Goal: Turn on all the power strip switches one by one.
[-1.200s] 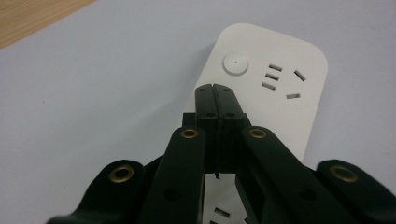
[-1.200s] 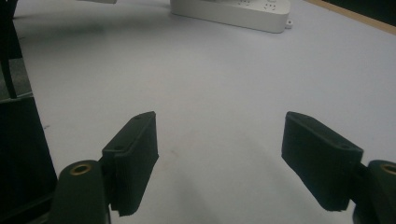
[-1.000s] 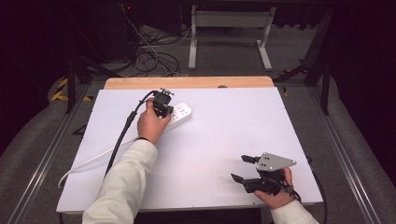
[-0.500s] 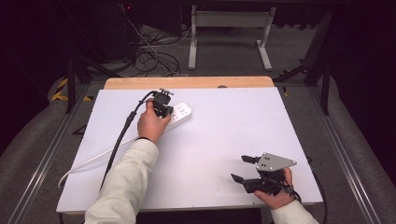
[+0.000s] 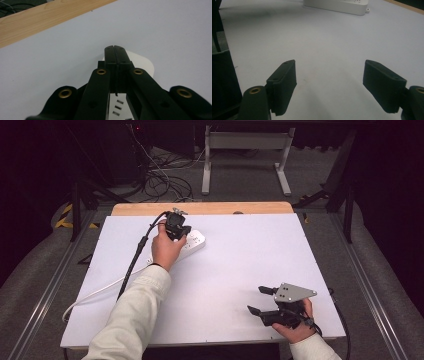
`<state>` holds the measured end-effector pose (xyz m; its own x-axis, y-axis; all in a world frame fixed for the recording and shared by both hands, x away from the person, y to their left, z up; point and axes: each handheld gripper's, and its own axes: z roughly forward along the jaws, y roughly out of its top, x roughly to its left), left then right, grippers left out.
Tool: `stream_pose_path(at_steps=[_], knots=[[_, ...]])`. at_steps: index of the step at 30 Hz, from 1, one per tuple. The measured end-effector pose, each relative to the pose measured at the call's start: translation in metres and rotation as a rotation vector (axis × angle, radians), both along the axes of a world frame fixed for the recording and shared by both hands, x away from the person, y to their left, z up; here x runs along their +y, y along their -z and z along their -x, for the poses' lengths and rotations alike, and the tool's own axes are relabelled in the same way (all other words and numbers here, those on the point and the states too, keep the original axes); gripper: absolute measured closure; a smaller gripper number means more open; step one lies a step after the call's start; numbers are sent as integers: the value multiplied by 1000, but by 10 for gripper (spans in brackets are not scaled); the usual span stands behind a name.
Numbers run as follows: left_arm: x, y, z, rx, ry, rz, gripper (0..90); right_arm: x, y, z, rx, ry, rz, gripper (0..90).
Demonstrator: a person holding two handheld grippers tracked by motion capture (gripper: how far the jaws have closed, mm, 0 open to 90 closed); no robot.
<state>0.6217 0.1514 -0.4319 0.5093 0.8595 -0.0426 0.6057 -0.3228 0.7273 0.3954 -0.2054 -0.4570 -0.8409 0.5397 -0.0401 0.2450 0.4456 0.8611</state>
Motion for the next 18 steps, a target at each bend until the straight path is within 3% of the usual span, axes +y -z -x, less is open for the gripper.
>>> stream_pose_path(at_steps=[3, 8, 18], knots=[[-2, 0, -2, -11, 6, -3, 900, 0, 0, 1, -3, -1, -3, 278], [-6, 1, -5, 8, 13, -2, 900, 0, 0, 0, -3, -3, -3, 278], [-11, 11, -11, 18, -16, -8, 900, 0, -1, 1, -6, -7, -2, 278]])
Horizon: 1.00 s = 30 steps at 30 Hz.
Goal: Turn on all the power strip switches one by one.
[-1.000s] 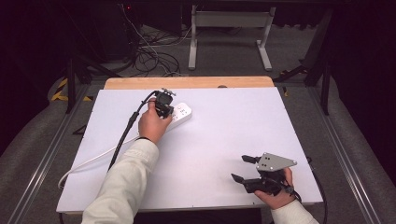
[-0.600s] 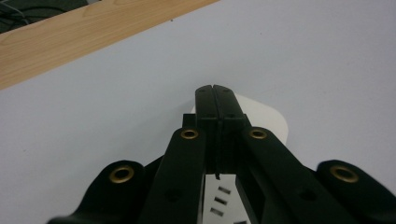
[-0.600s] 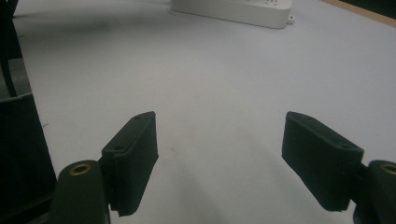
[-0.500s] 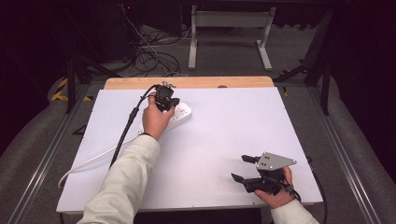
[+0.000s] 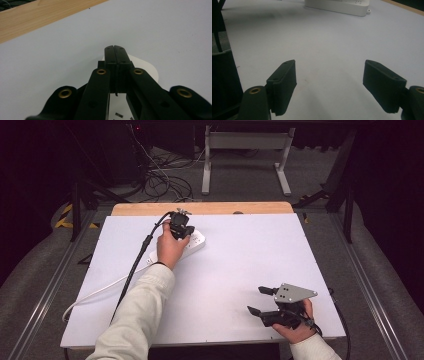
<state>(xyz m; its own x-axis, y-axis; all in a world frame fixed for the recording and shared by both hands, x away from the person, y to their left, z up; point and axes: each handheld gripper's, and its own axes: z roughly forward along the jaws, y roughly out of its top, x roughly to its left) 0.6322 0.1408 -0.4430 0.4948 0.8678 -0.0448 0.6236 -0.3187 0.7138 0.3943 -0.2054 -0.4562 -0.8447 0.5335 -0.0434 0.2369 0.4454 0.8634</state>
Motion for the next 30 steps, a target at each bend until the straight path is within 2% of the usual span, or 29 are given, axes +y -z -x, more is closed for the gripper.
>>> stream_pose_path(at_steps=[10, 18, 30], knots=[[-2, 6, -1, 23, -6, -37, 900, 0, 0, 0, 0, 0, 0, 278], [-4, 8, -1, 6, 5, -32, 900, 0, 0, 0, 0, -2, 1, 277], [-4, 9, -1, 16, -3, -34, 900, 0, 0, 0, 3, -3, 0, 276]])
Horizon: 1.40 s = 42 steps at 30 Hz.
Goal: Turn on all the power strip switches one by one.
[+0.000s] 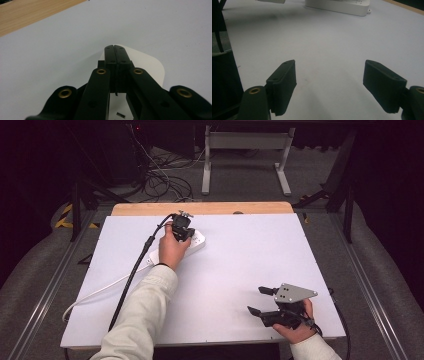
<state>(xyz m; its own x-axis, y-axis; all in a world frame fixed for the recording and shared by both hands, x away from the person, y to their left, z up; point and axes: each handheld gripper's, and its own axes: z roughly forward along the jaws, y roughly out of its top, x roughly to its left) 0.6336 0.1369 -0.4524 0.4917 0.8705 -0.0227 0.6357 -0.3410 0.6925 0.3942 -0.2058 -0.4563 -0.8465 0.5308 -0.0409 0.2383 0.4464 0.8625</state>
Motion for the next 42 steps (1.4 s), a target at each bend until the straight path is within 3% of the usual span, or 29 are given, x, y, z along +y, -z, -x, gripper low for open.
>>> stream_pose_path(at_steps=[15, 25, 26, 28, 29, 31, 36, 42], knots=[[1, -1, 0, 28, -12, -8, 900, 0, 0, 0, 1, -2, 0, 276], [-9, -4, 0, 32, -25, -96, 900, 0, 0, 0, 0, -3, 2, 275], [-9, -4, -1, 38, -27, -98, 900, 0, 0, 0, 0, -4, 0, 275], [-7, -12, -3, 92, -39, -101, 900, 0, 0, 0, -1, -2, 0, 275], [-4, -17, -2, 92, -34, -90, 900, -1, 0, 0, -1, 2, -1, 274], [0, -28, 5, 32, -13, -39, 900, -1, 0, 0, -2, 3, -1, 274], [1, -53, 21, -22, 40, 40, 900, 0, 0, -1, -3, 8, -1, 272], [5, -72, 40, -56, 74, 39, 898, 0, -1, -1, -10, 15, -2, 272]])
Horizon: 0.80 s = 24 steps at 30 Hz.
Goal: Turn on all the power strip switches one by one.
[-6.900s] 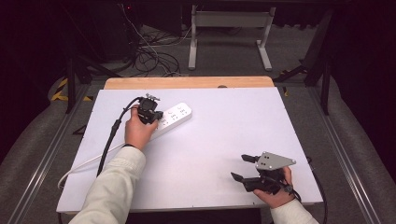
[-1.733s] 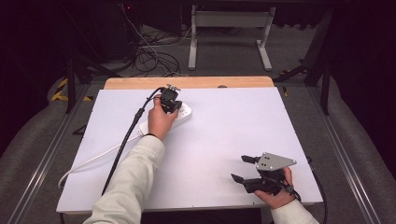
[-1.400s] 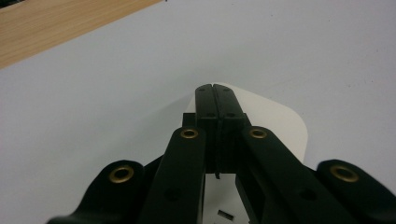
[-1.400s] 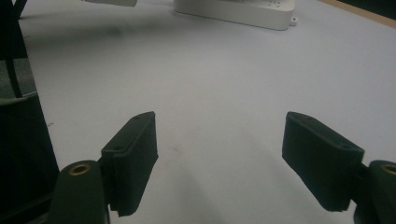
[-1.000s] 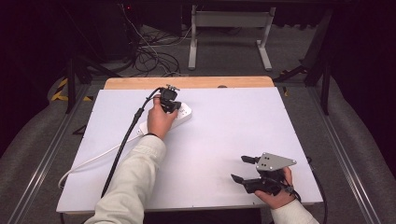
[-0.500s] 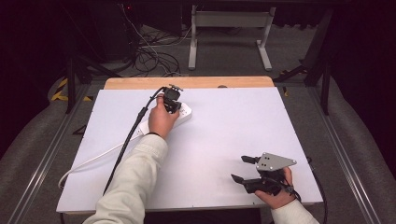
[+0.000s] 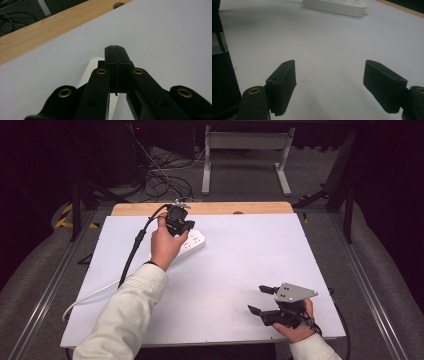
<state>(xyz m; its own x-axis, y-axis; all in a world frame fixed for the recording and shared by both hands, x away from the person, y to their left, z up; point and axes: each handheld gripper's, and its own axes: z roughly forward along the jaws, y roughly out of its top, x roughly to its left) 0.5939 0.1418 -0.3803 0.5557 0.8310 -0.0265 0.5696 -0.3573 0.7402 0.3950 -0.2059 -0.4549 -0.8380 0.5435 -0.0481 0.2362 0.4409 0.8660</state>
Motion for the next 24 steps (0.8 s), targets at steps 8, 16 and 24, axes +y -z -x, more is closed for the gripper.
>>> stream_pose_path(at_steps=[8, 16, 24], knots=[[6, -20, 27, -54, 58, 30, 796, 0, 0, -2, 1, 5, 1, 270], [15, -32, 61, -141, 118, 67, 692, -2, 0, -2, 3, 17, -4, 270], [23, -25, 101, -221, 164, 119, 532, -3, -1, -2, 1, 24, -7, 269]])
